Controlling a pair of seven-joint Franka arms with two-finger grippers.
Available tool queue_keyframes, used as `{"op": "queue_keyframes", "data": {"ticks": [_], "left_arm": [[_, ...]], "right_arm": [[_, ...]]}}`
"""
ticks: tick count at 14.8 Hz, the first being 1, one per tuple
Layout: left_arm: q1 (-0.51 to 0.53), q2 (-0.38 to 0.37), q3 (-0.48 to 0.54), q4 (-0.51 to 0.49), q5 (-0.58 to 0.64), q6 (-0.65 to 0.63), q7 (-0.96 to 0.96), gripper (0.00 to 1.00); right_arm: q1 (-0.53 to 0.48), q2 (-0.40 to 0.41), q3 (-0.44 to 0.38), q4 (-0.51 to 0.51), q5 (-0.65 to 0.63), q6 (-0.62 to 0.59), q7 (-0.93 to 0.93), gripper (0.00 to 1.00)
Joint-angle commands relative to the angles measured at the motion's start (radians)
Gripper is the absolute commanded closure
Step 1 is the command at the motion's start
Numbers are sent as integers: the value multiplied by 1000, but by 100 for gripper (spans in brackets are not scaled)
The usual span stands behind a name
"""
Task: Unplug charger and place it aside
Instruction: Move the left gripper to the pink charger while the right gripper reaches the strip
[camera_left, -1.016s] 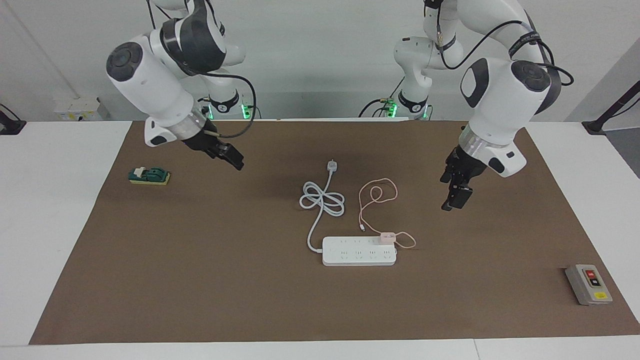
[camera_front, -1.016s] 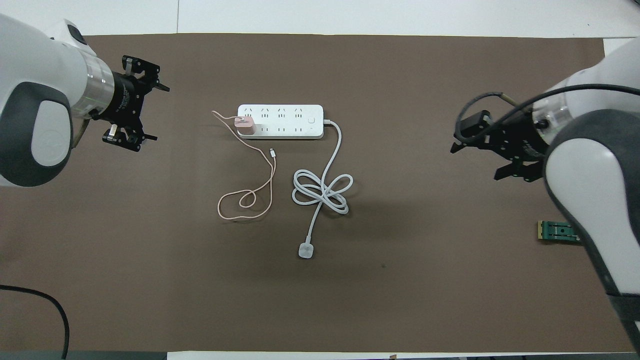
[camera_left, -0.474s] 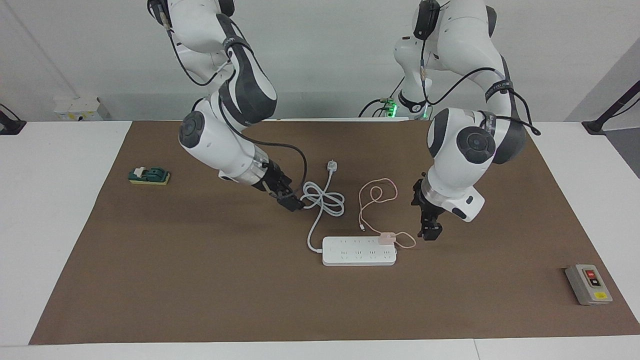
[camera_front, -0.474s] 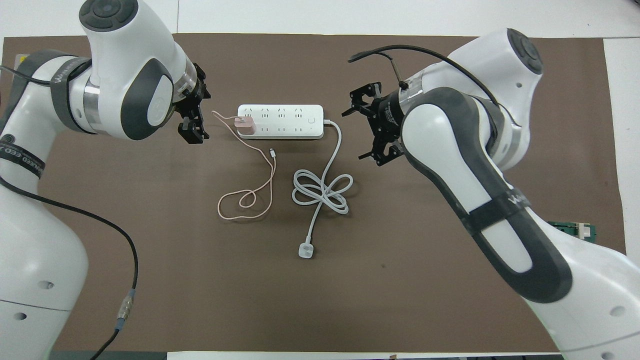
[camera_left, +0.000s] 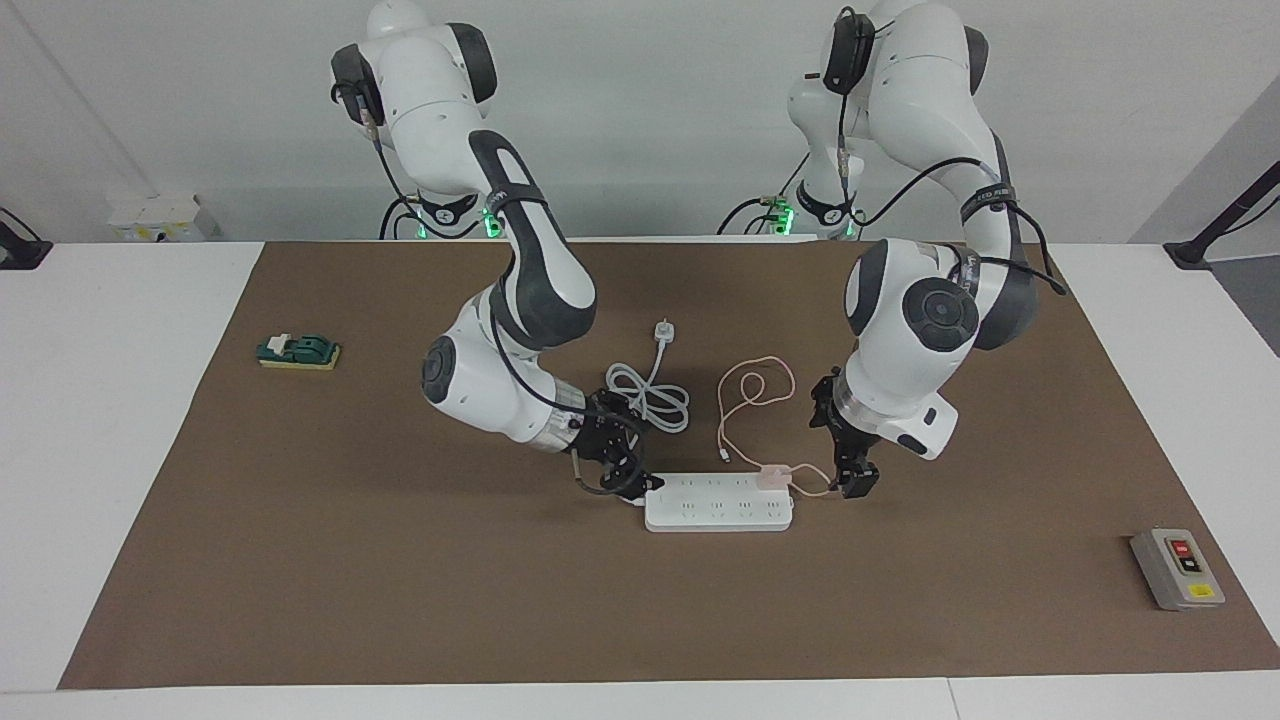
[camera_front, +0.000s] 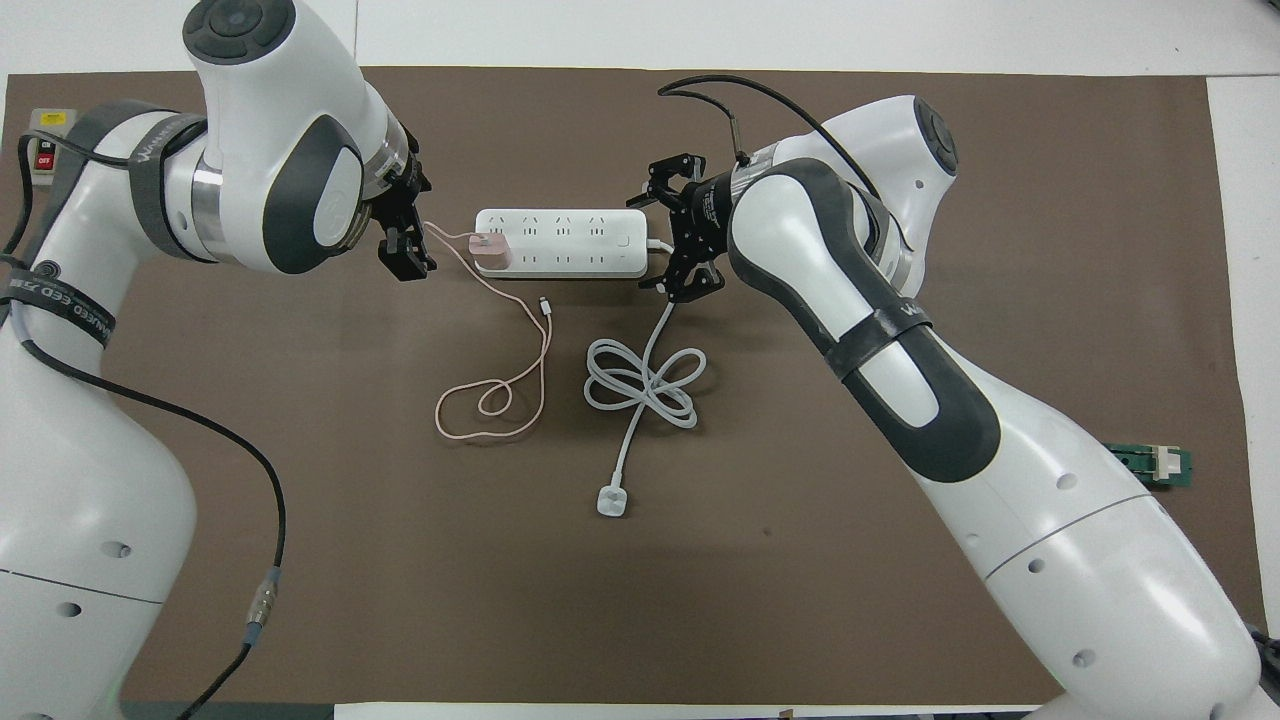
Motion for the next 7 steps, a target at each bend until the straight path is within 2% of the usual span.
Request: {"op": "queue_keyframes", "data": {"ticks": [1, 4, 7], "left_arm": [[-26, 35, 16, 26, -14, 43, -47, 0], [-54, 53, 16, 3, -6, 68, -50, 0], [-55, 53, 16, -48, -8, 128, -50, 0]], "right_arm": [[-19, 143, -2, 177, 102, -81, 69, 0], [-36, 190, -2, 214, 124, -118, 77, 0], [-16, 262, -2, 310, 112, -121, 77, 0]]}}
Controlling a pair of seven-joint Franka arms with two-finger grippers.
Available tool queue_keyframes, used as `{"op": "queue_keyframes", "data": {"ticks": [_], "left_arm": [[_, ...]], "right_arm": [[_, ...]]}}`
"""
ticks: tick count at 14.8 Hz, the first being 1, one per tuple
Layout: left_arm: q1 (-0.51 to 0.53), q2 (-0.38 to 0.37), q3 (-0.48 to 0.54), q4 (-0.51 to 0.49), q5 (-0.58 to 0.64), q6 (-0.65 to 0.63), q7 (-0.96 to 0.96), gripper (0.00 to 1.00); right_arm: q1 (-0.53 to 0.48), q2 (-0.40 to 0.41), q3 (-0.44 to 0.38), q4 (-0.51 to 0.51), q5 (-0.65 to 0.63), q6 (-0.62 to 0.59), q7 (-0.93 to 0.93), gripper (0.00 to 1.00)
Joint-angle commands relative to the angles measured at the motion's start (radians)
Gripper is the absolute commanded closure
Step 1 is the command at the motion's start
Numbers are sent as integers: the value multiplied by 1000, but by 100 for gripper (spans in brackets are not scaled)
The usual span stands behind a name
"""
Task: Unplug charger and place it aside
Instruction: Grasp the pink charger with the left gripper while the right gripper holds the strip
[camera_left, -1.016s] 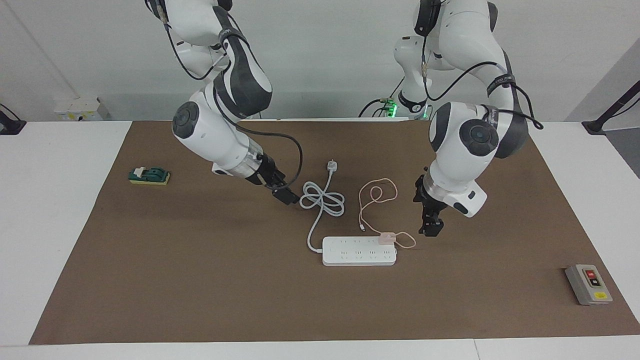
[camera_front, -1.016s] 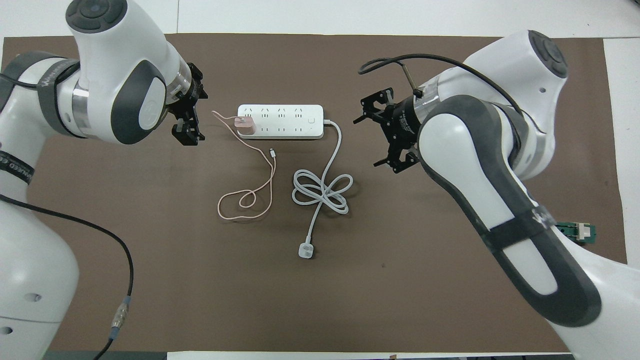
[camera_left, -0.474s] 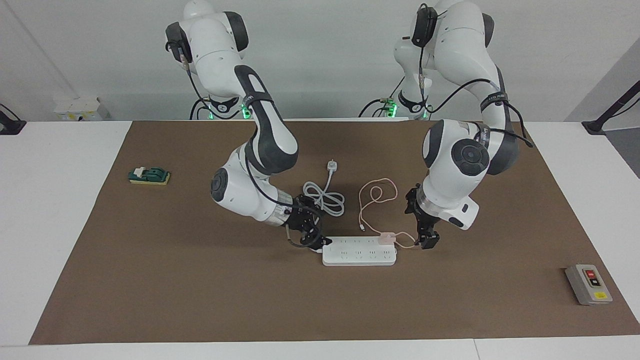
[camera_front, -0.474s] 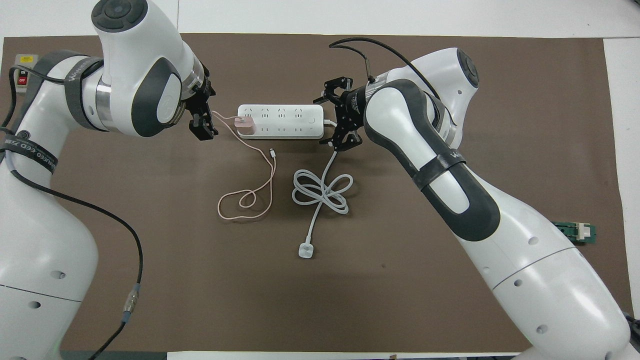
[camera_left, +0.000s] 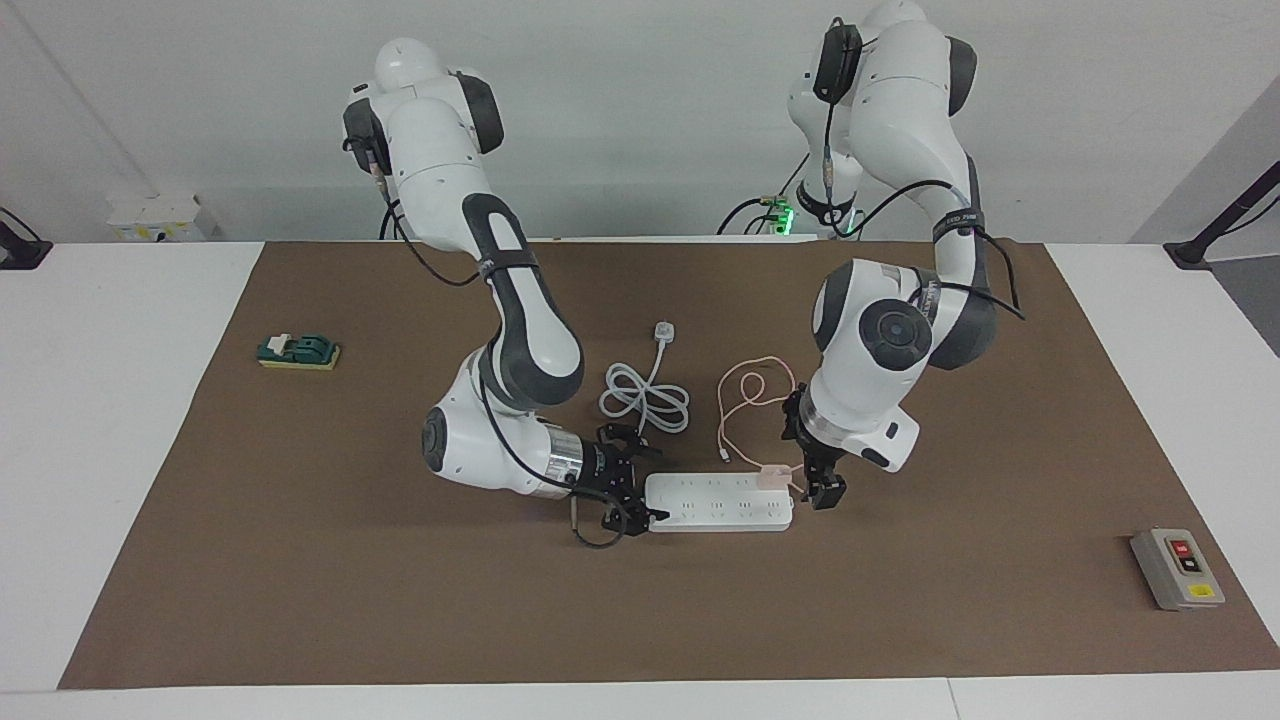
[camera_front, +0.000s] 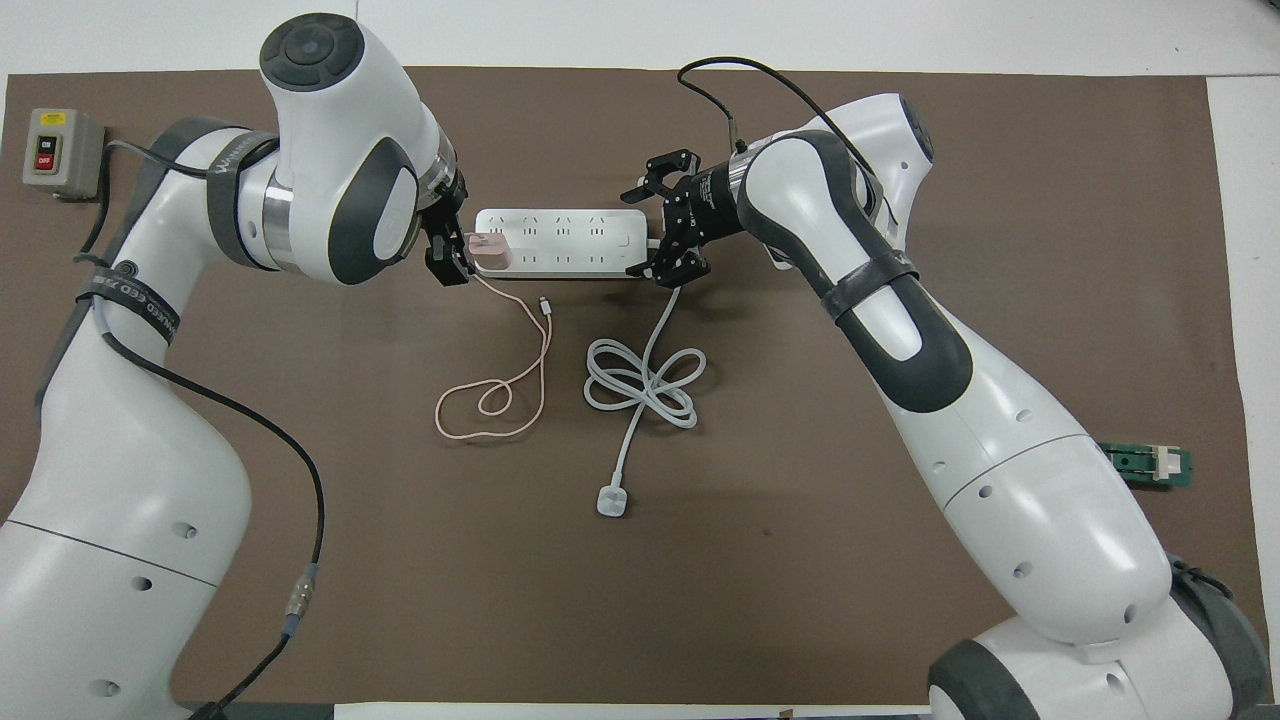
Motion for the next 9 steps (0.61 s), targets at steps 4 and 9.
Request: {"op": "queue_keyframes", "data": {"ticks": [4, 9], "left_arm": [[-12, 6, 15, -54, -9, 93, -12, 0], [-28, 21, 16, -62, -5, 113, -12, 0]], "right_arm": [[4, 104, 6, 162, 8, -17, 25, 0], [16, 130, 7, 183, 9, 9, 22, 0]]}}
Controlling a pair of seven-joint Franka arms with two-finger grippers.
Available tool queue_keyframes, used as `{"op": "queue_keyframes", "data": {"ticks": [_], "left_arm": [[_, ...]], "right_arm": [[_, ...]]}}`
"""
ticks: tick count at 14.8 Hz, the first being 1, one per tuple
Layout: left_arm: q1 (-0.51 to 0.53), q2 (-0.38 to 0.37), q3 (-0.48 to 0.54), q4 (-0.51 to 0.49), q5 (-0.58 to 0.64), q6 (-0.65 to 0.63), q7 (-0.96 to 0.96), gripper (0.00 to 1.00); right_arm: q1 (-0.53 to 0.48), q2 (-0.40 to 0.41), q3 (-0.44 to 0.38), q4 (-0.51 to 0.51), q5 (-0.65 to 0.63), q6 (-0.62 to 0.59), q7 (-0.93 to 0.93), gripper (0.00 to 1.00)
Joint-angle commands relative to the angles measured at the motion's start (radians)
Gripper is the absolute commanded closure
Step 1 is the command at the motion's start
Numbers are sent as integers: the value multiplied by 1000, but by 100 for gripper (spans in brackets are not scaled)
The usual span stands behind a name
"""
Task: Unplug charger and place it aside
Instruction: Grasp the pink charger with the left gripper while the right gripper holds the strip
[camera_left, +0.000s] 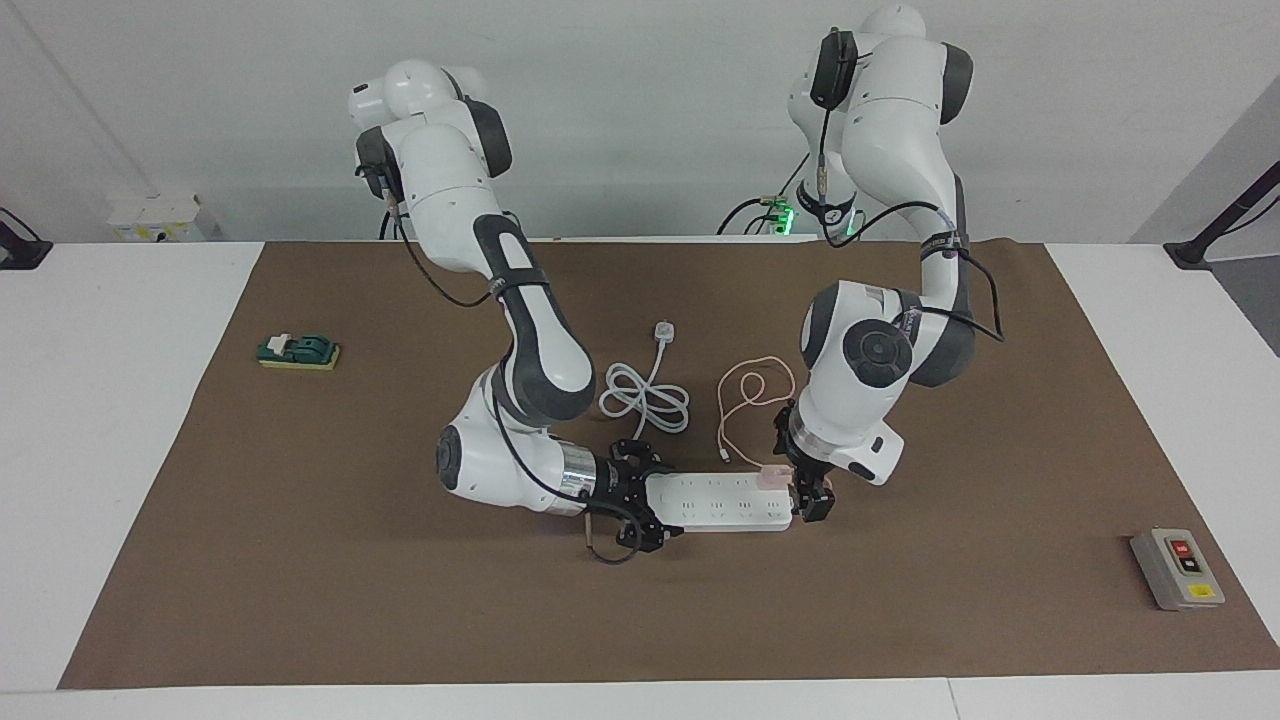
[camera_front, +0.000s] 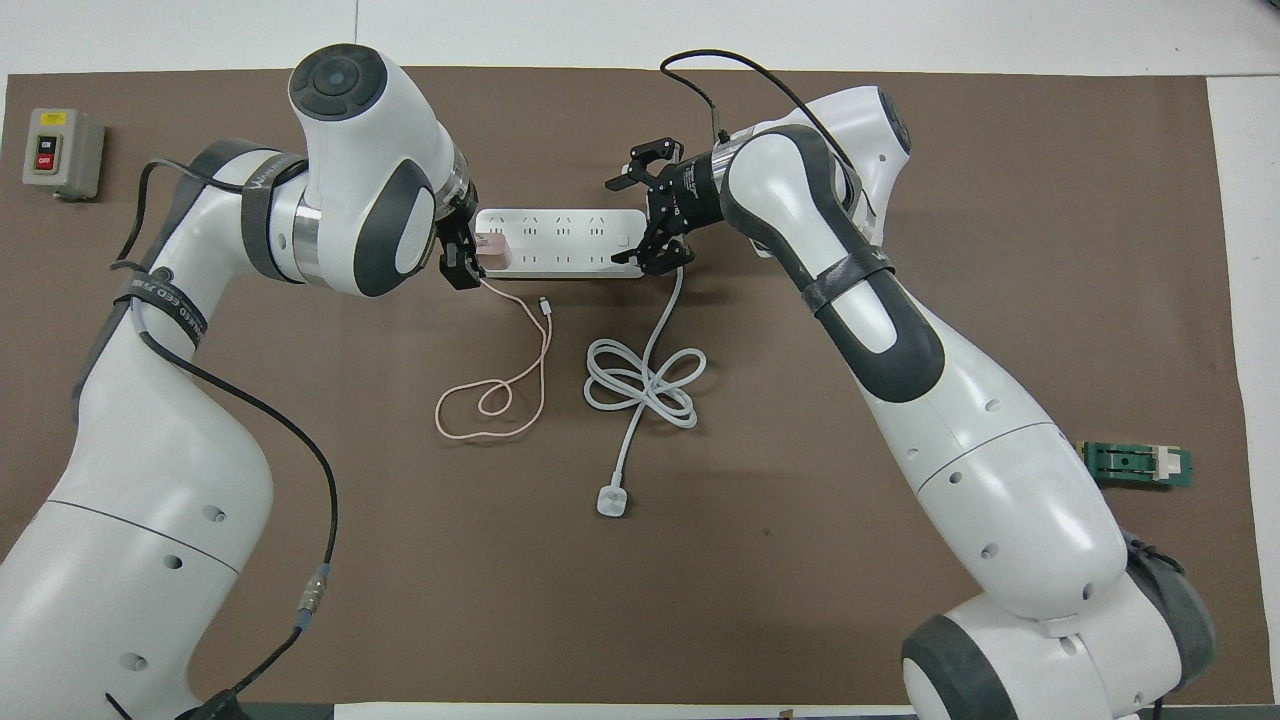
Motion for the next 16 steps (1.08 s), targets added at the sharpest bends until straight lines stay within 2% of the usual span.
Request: {"op": "queue_keyframes", "data": {"ticks": [1, 3, 5, 8, 9, 10, 12, 13, 14, 16], "left_arm": [[-19, 1, 14, -17, -4, 25, -11, 0], [-21, 1, 15, -18, -3, 25, -10, 2], [-21, -1, 14, -26, -3, 28, -8, 10], [-30, -1, 15, -32, -1, 35, 0, 43], [-31, -1, 15, -32, -1, 40, 1, 52], [-31, -1, 15, -34, -1, 40, 1, 56], [-31, -4, 15, -44, 0, 48, 3, 57], [-31, -4, 15, -44, 0, 49, 4, 63], [-31, -4, 15, -46, 0, 51, 7, 72], [-31, -4, 15, -47, 0, 55, 17, 97]], "right_arm": [[7, 40, 2, 49, 12, 8, 21, 0], [10, 46, 2, 47, 14, 5, 21, 0], [14, 45, 2, 43, 14, -3, 22, 0], [16, 43, 2, 41, 26, -7, 23, 0], [30, 43, 2, 40, 25, -3, 23, 0], [36, 42, 2, 37, 23, -3, 23, 0], [36, 39, 2, 24, 20, 3, 19, 0], [36, 39, 2, 21, 20, 3, 7, 0], [34, 39, 2, 17, 23, -6, -6, 0], [30, 49, 0, 21, 15, 8, -13, 0]]}}
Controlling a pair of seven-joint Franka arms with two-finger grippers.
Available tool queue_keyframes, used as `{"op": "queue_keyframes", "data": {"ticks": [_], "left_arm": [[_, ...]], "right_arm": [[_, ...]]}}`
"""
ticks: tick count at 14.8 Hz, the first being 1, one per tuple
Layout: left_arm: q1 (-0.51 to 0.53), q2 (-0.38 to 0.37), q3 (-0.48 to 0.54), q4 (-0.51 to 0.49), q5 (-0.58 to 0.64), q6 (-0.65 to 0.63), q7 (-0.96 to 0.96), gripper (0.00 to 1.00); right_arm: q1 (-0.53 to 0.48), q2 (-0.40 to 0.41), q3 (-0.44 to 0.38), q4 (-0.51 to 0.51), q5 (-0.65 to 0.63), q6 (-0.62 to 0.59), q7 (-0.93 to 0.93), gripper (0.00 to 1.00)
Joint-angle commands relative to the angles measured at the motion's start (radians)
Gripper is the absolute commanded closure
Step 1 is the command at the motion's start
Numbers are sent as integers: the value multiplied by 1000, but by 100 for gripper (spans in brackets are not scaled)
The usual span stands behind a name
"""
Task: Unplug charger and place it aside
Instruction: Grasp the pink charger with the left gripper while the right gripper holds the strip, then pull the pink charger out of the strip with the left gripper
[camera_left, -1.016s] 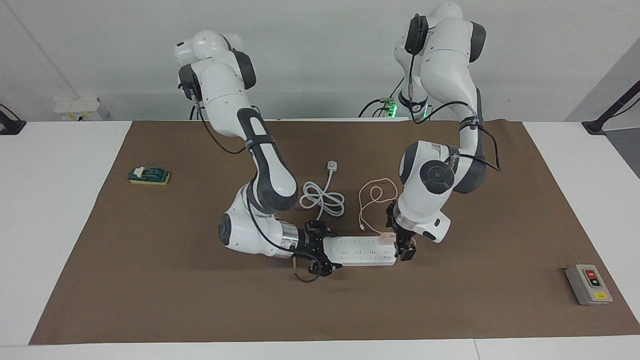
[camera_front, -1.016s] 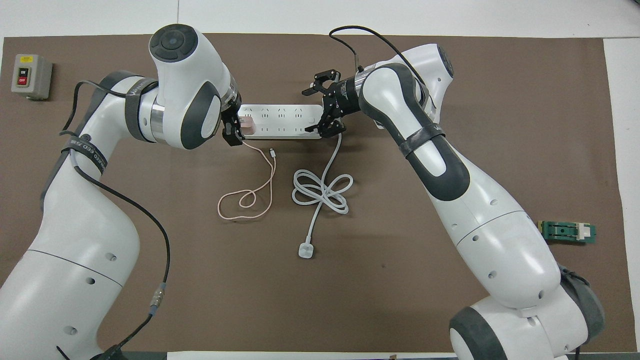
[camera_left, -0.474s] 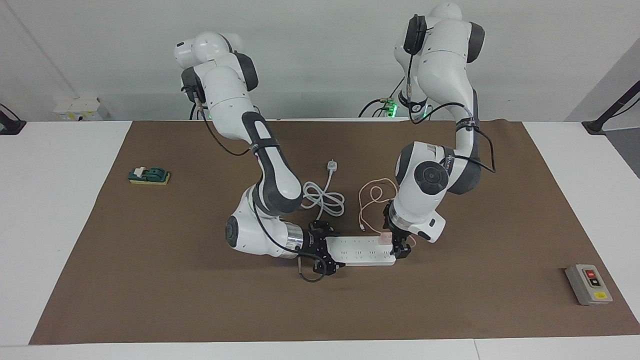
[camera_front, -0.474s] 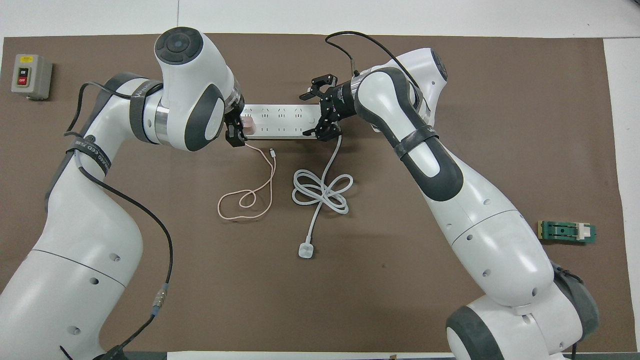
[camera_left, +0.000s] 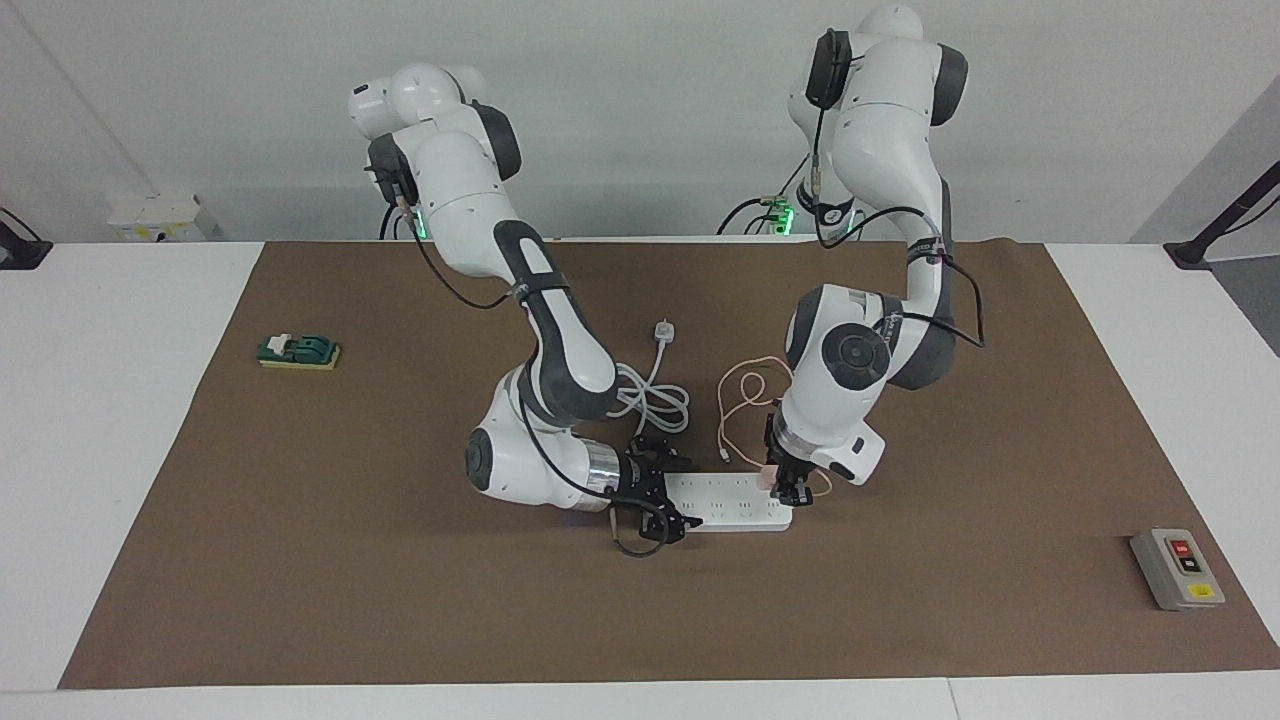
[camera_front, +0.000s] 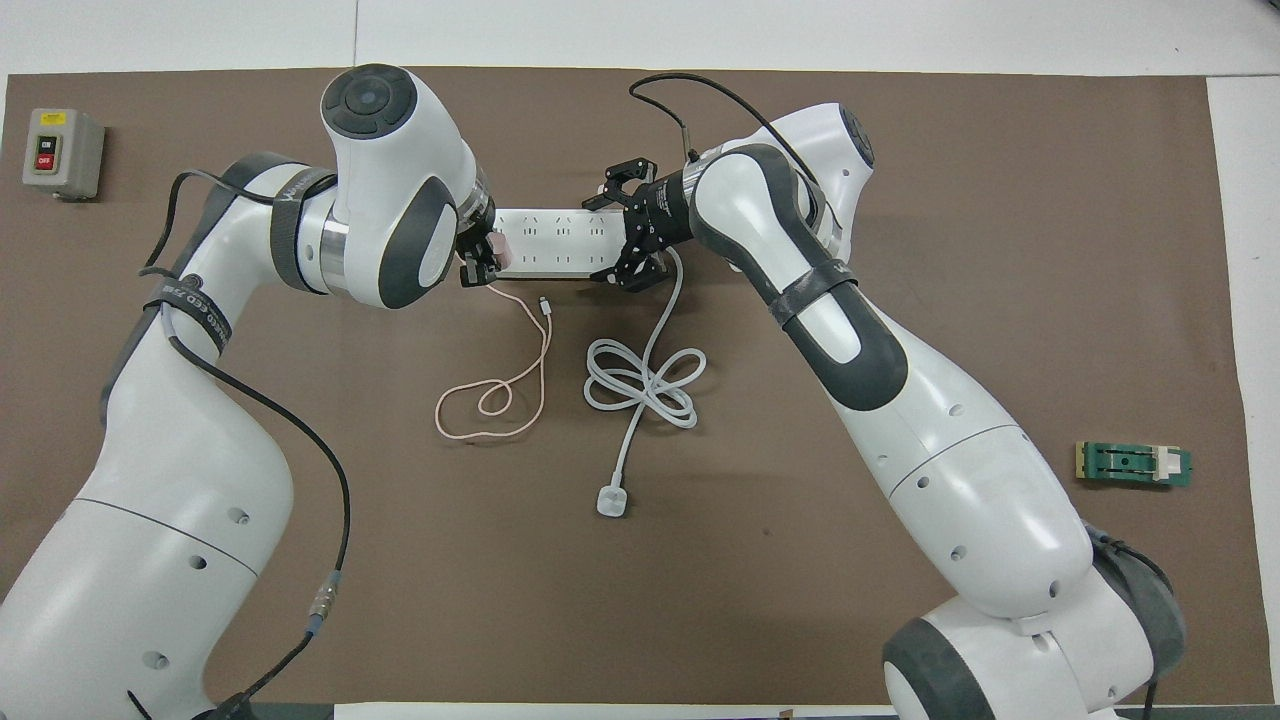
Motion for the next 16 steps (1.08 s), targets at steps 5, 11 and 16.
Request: {"op": "queue_keyframes", "data": {"ticks": [5, 11, 16], "left_arm": [[-18, -6, 19, -30, 0, 58, 14, 100], [-21, -6, 19, -30, 0, 61, 14, 100], [-18, -6, 19, -27, 0, 56, 15, 100]], "right_arm": [[2, 44, -12, 29, 9, 26, -33, 0], [19, 42, -14, 19, -8, 32, -43, 95], [31, 41, -12, 12, -8, 82, -52, 100]]}}
